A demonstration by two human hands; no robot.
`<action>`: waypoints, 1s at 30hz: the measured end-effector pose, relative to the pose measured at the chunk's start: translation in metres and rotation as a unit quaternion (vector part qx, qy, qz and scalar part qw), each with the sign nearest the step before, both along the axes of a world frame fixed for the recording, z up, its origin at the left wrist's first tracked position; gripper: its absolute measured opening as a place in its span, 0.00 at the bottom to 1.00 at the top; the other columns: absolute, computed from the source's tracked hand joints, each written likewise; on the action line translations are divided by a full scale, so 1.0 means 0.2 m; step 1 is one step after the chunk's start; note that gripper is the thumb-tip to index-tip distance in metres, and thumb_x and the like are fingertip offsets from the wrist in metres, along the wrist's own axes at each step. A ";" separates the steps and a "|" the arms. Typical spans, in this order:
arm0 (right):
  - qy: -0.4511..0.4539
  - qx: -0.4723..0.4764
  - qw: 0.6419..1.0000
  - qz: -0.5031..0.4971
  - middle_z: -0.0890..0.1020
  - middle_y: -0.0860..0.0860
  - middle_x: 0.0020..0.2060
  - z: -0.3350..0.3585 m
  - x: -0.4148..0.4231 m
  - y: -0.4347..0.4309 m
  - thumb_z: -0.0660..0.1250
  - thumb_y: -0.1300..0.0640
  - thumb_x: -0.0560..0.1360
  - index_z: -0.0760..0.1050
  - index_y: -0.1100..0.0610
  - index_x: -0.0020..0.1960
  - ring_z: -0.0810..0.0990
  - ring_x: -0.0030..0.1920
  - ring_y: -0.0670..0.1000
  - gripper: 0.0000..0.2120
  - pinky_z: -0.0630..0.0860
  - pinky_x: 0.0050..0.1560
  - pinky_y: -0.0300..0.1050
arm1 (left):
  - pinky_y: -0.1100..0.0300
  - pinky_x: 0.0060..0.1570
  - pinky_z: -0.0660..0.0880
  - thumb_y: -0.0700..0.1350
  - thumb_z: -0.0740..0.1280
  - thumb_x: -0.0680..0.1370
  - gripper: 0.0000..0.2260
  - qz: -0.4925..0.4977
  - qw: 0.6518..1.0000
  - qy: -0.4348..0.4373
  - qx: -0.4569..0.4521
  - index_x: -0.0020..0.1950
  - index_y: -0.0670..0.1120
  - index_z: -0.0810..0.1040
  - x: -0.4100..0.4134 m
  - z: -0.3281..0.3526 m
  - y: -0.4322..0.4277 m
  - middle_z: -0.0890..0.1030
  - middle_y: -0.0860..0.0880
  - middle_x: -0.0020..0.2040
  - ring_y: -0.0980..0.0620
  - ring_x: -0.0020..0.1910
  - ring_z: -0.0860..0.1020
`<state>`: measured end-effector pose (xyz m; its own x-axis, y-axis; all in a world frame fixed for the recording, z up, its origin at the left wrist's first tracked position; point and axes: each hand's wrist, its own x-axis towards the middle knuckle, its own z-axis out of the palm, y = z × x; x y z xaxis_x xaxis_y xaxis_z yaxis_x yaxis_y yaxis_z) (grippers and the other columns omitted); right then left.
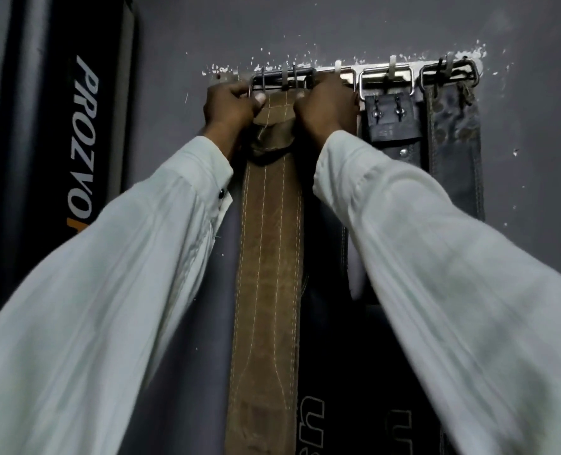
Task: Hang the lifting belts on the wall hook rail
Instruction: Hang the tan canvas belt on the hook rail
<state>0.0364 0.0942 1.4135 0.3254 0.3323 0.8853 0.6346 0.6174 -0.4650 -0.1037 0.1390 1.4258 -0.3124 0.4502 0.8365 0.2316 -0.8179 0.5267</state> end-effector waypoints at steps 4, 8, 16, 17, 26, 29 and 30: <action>0.011 0.010 0.999 0.038 0.82 0.55 0.60 -0.07 0.04 0.03 0.63 0.53 0.78 0.79 0.49 0.62 0.79 0.61 0.57 0.14 0.70 0.52 0.39 | 0.51 0.62 0.78 0.55 0.71 0.73 0.18 -0.031 1.000 -0.001 -0.002 0.58 0.48 0.83 0.03 -0.07 -0.01 0.85 0.47 0.55 0.49 0.55 0.83; -0.018 0.042 0.996 0.082 0.82 0.54 0.60 -0.19 0.01 0.02 0.65 0.58 0.78 0.77 0.50 0.65 0.80 0.60 0.55 0.16 0.71 0.53 0.37 | 0.61 0.46 0.76 0.59 0.57 0.82 0.16 -0.082 0.996 0.011 -0.027 0.55 0.51 0.79 0.05 -0.26 -0.11 0.84 0.47 0.56 0.51 0.49 0.81; 0.029 0.037 0.993 0.110 0.84 0.52 0.57 -0.58 0.01 0.01 0.70 0.65 0.71 0.77 0.50 0.65 0.83 0.56 0.52 0.25 0.75 0.63 0.40 | 0.65 0.46 0.79 0.36 0.65 0.79 0.24 -0.118 0.989 0.020 -0.083 0.75 0.45 0.69 0.01 -0.71 -0.14 0.82 0.51 0.51 0.57 0.48 0.81; 0.039 0.018 0.992 0.118 0.85 0.51 0.54 -0.63 0.01 0.02 0.71 0.63 0.70 0.78 0.50 0.63 0.83 0.54 0.51 0.22 0.77 0.62 0.45 | 0.66 0.45 0.80 0.35 0.65 0.79 0.22 -0.128 0.988 0.018 -0.087 0.73 0.44 0.70 0.01 -0.77 -0.15 0.82 0.50 0.52 0.57 0.47 0.82; 0.006 -0.188 0.973 0.132 0.87 0.45 0.42 -1.26 0.09 -0.13 0.73 0.53 0.70 0.84 0.50 0.51 0.84 0.45 0.45 0.10 0.79 0.53 0.42 | 0.58 0.49 0.82 0.35 0.67 0.78 0.15 -0.223 0.955 0.015 -0.194 0.65 0.43 0.76 -0.02 -1.39 -0.30 0.84 0.44 0.56 0.47 0.53 0.83; -0.021 -0.246 0.959 0.136 0.86 0.45 0.39 -1.41 0.10 -0.17 0.73 0.54 0.72 0.84 0.53 0.49 0.82 0.40 0.41 0.07 0.74 0.45 0.36 | 0.58 0.48 0.82 0.35 0.67 0.79 0.14 -0.238 0.946 0.013 -0.221 0.63 0.45 0.76 -0.01 -1.54 -0.31 0.84 0.45 0.55 0.49 0.51 0.84; -0.023 -0.252 0.959 0.128 0.86 0.46 0.39 -1.45 0.10 -0.19 0.73 0.54 0.72 0.84 0.53 0.49 0.82 0.40 0.42 0.07 0.74 0.45 0.36 | 0.58 0.49 0.82 0.35 0.66 0.79 0.14 -0.234 0.946 0.014 -0.226 0.64 0.44 0.76 -0.01 -1.58 -0.31 0.84 0.44 0.55 0.49 0.51 0.84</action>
